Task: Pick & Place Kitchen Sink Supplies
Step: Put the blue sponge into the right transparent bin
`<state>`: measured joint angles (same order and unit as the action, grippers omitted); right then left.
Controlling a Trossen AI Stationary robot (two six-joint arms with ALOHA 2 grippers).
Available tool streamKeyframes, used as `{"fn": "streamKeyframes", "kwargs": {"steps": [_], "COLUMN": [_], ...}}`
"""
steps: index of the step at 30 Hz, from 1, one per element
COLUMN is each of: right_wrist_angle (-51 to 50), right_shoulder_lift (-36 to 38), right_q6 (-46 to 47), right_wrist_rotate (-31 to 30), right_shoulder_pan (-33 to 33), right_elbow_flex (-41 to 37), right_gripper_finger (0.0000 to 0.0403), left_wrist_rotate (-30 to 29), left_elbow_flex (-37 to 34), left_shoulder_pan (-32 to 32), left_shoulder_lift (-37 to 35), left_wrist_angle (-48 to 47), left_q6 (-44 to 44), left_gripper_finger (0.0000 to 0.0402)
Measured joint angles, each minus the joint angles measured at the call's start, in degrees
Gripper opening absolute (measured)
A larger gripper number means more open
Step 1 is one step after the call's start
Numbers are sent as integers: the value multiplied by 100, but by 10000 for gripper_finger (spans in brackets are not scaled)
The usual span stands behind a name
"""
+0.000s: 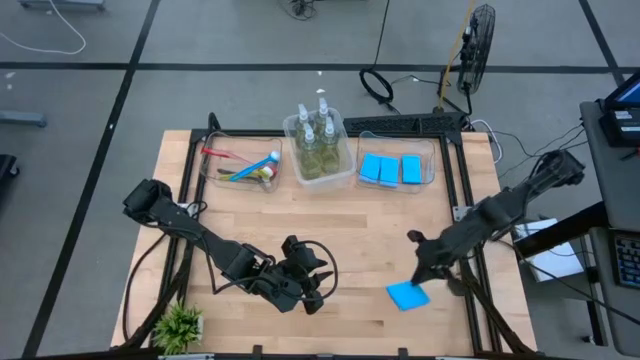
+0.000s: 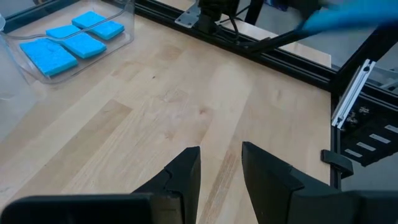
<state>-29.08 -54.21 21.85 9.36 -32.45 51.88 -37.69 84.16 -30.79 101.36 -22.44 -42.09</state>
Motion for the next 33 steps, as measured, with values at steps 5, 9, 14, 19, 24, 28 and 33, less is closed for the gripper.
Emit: {"fn": "streamKeyframes", "kwargs": {"steps": [5,9,14,19,24,28,33], "right_wrist_angle": [1034,1753,2698,3422,3495,3427,2336], "right_shoulder_lift": [537,740,778,762,686,611,491], "right_q6": [87,263,319,273,299,491,839], "right_wrist_rotate": [884,1431,2024,2330,2353,1989,1003], "right_shoulder_pan": [24,24,24,24,24,22,24], "right_elbow_flex": [2,2,2,4,-8,-192,-506], "right_gripper_finger": [0,0,0,0,0,0,0], "left_wrist_rotate": [0,1,2,2,2,2,3], "left_elbow_flex": [0,0,0,0,0,0,0], "left_shoulder_pan": [0,0,0,0,0,0,0], "left_shoulder_lift": [0,0,0,0,0,0,0], "left_wrist_angle": [0,0,0,0,0,0,0], "left_q6": [35,38,107,129,144,145,142], "left_gripper_finger": [120,120,120,120,120,120,120]}}
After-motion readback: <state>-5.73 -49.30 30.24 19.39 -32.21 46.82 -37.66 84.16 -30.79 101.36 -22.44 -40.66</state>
